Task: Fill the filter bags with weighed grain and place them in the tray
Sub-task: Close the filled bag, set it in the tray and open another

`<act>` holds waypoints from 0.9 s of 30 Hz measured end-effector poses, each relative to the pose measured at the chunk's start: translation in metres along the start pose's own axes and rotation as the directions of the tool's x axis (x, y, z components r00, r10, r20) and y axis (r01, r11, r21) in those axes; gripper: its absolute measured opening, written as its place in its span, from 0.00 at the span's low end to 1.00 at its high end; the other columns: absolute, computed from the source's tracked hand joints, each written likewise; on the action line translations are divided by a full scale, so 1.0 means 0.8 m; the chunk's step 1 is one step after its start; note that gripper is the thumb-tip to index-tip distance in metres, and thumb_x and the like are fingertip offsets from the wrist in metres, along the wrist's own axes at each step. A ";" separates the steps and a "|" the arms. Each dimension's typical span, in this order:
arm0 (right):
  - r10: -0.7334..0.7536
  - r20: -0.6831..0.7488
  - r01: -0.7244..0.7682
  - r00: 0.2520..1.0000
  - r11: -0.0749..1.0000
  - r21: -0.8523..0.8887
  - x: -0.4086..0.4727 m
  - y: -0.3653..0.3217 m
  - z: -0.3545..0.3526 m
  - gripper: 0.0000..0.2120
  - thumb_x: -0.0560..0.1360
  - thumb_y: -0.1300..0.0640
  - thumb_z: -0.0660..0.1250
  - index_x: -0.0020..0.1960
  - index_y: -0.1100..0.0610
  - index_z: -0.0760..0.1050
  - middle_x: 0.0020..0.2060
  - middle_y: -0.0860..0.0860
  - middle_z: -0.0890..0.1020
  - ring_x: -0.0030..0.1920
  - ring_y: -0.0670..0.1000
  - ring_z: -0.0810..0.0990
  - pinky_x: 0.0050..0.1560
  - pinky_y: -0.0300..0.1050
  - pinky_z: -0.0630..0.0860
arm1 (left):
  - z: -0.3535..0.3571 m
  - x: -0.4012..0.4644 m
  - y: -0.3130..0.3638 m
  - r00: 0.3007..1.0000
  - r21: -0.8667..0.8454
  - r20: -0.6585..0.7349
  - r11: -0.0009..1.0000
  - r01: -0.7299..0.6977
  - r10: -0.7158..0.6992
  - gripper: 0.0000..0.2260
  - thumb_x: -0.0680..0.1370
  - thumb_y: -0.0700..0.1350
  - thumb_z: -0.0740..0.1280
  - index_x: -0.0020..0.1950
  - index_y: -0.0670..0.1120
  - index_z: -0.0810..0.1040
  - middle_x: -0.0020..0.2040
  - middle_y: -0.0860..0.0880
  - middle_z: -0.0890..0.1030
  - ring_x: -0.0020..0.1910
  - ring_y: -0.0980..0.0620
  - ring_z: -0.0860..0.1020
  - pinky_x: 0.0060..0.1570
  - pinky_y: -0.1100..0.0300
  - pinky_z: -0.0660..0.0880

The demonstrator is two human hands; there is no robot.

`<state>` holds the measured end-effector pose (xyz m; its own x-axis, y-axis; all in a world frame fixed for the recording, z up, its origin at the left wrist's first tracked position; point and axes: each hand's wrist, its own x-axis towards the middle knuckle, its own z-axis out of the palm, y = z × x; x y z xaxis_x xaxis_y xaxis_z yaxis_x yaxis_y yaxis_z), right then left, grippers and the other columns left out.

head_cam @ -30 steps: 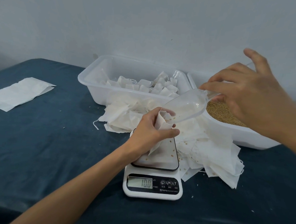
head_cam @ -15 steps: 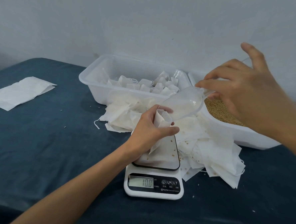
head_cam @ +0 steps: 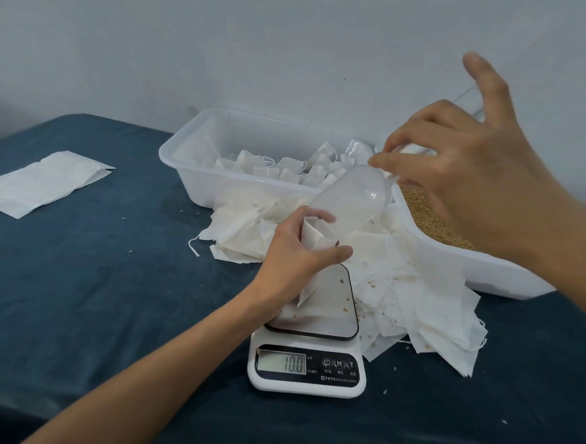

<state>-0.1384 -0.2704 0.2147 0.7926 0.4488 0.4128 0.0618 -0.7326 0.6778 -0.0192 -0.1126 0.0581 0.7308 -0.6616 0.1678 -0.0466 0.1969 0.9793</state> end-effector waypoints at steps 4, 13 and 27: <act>-0.017 -0.055 0.016 0.998 0.999 -0.029 0.002 -0.001 0.000 0.19 0.73 0.73 0.69 0.60 0.56 0.83 0.50 0.55 0.83 0.52 0.60 0.79 0.73 0.76 0.53 | 0.001 0.000 0.001 1.000 -0.020 -0.018 1.000 0.004 -0.005 0.22 0.68 0.42 0.81 0.59 0.50 0.79 0.56 0.34 0.82 0.45 0.50 0.83 0.48 0.57 0.80; 0.283 0.030 -0.285 0.959 0.949 0.134 -0.026 0.004 0.014 0.13 0.74 0.64 0.75 0.59 0.58 0.83 0.51 0.55 0.84 0.52 0.62 0.80 0.75 0.65 0.56 | 0.000 0.000 -0.001 0.999 -0.045 0.020 0.998 0.040 -0.039 0.21 0.73 0.36 0.78 0.63 0.48 0.77 0.43 0.49 0.84 0.42 0.54 0.81 0.45 0.63 0.76; 0.757 0.636 -0.957 0.148 0.272 -0.101 -0.165 0.086 0.157 0.14 0.75 0.55 0.75 0.59 0.56 0.81 0.54 0.57 0.83 0.55 0.61 0.80 0.50 0.52 0.76 | 0.004 0.007 -0.010 0.991 0.036 0.111 0.996 -0.081 0.077 0.17 0.89 0.47 0.55 0.58 0.39 0.80 0.43 0.45 0.83 0.45 0.51 0.81 0.51 0.58 0.77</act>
<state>-0.1621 -0.4444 0.1305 0.5505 -0.8136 0.1870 -0.8028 -0.5774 -0.1488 -0.0172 -0.1200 0.0519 0.6448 -0.7209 0.2541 -0.1305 0.2237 0.9659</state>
